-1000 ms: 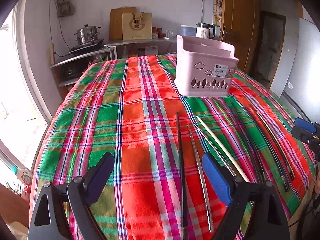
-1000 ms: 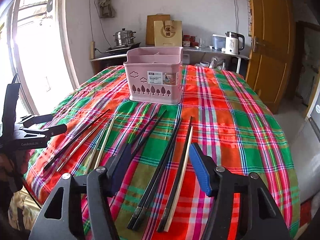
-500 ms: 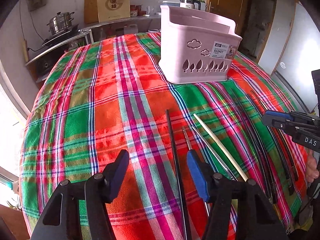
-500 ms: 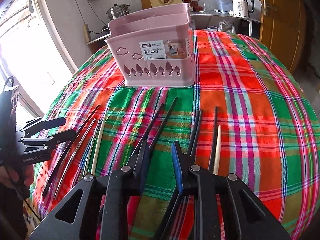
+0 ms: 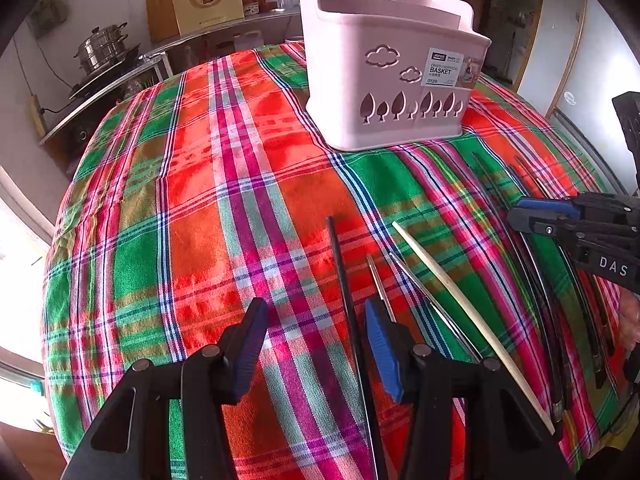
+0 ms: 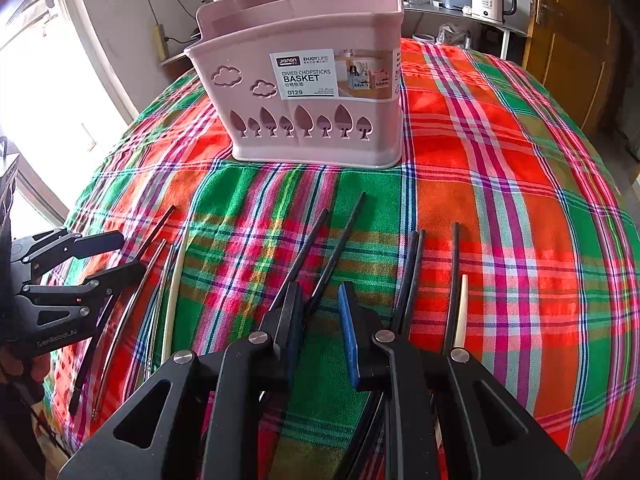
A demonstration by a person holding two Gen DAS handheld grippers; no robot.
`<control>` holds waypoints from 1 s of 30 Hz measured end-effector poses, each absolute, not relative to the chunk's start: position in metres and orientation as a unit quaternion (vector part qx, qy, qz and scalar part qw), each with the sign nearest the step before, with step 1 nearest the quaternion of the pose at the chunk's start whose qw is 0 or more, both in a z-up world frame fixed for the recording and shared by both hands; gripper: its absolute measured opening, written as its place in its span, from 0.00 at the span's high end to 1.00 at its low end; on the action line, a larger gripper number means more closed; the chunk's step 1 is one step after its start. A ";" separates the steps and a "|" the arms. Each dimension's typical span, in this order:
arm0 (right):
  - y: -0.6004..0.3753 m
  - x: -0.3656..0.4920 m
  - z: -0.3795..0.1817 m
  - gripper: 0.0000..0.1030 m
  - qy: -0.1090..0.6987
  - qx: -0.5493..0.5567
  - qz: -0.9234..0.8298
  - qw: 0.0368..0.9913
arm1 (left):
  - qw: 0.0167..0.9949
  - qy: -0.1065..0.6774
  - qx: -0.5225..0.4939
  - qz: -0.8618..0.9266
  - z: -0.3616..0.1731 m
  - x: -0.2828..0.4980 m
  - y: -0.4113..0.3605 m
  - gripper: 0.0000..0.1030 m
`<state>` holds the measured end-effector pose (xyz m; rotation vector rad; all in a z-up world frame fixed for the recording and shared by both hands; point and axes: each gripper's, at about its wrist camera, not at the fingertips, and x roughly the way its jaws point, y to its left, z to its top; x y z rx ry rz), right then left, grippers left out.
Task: Organize utensils
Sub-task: 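Close the right tool on a black chopstick while the left tool grasps another, then lift the black chopstick with the right tool while the left tool carries its own toward the basket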
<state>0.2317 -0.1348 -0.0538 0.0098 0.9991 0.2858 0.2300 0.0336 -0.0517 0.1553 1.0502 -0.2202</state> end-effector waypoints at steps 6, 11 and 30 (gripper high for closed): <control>-0.129 0.241 -0.054 0.89 0.488 -0.008 0.131 0.863 | 0.851 0.505 0.092 -0.116 -0.050 0.233 0.025 0.67; -0.131 0.245 -0.054 0.90 0.495 -0.010 0.137 0.858 | 0.846 0.507 0.111 -0.125 -0.050 0.233 0.012 0.93; -0.146 0.226 0.004 0.95 0.424 0.036 0.185 0.886 | 0.885 0.443 0.049 -0.136 0.023 0.222 0.035 0.96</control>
